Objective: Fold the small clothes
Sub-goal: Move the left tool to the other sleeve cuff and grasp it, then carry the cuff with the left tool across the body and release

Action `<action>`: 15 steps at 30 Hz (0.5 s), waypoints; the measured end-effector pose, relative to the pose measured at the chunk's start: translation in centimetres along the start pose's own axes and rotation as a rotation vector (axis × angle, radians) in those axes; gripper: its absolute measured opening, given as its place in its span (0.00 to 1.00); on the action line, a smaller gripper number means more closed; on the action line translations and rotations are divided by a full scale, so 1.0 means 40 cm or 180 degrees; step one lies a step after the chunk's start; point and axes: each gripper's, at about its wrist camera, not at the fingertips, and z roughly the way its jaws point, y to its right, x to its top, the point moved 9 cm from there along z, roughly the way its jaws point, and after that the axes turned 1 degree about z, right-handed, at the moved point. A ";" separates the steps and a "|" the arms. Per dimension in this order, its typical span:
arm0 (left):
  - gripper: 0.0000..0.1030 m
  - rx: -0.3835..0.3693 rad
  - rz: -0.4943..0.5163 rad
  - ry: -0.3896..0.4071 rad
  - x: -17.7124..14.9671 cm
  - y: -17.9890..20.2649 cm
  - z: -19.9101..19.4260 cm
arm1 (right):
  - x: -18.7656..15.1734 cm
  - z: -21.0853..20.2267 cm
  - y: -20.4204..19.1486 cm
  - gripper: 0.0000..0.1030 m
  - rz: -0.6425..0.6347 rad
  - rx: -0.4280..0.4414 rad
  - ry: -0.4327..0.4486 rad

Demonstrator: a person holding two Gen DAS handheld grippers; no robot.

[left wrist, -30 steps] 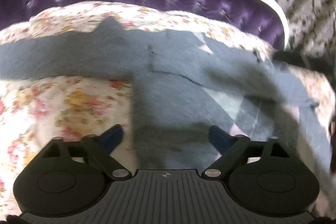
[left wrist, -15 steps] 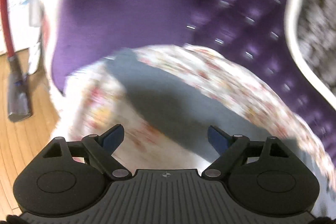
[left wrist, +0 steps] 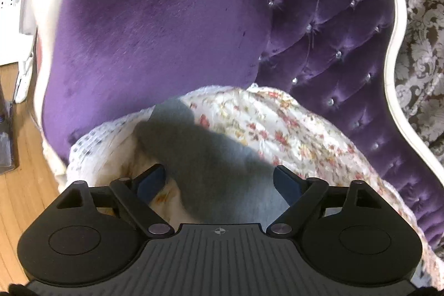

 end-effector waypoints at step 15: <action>0.06 -0.0343 0.0529 0.0434 0.108 0.287 -0.194 | -0.056 -0.032 0.061 0.99 0.0208 -0.0132 -0.0096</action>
